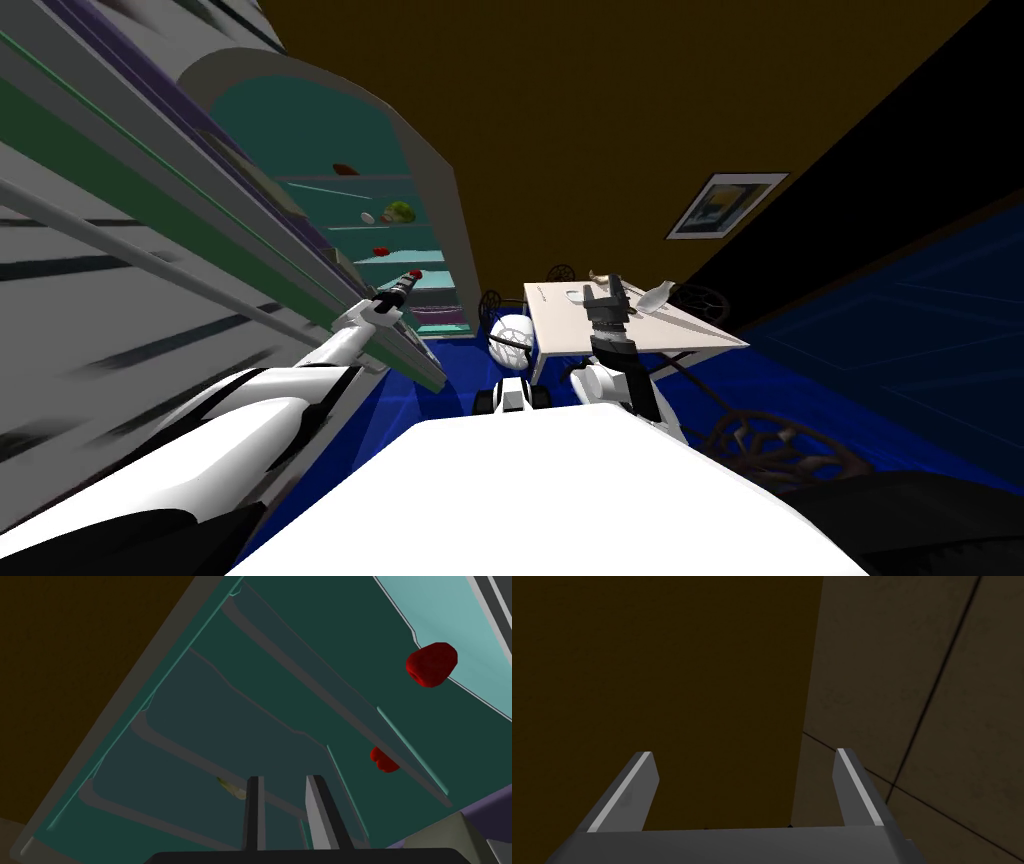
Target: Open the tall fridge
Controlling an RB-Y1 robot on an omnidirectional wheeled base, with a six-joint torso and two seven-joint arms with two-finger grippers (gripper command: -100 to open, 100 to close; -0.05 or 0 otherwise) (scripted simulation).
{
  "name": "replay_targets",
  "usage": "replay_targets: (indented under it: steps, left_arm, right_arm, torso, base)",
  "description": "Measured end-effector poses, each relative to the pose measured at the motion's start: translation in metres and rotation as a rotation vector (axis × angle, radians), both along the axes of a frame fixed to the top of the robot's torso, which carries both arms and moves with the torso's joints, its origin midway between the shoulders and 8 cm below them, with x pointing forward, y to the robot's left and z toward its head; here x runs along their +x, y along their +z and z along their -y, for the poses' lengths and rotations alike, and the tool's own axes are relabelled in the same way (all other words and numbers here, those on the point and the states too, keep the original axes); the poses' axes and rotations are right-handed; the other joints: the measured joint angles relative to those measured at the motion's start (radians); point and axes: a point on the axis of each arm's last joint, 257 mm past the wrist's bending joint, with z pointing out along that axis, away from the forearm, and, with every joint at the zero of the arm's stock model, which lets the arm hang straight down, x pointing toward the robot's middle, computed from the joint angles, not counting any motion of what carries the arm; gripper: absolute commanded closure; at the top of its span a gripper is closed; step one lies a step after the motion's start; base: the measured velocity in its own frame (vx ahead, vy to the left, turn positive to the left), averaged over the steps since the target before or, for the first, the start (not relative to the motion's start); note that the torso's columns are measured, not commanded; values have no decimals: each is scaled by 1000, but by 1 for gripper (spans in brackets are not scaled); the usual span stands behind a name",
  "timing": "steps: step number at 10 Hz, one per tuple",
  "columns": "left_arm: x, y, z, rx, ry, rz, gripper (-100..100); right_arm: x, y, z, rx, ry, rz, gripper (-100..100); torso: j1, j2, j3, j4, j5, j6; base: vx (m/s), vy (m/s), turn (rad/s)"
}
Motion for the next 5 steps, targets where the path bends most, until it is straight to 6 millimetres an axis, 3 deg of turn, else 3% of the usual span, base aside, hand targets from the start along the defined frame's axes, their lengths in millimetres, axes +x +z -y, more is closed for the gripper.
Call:
replay_targets:
  steps: [5]
  left_arm:
    - [-10,3,-32,11,58,-22,-100]
  right_arm:
    - [0,0,0,0,0,0,0]
  torso:
    - [0,-7,-4,-1,-1,-3]
  base:
    - [-177,170,65]
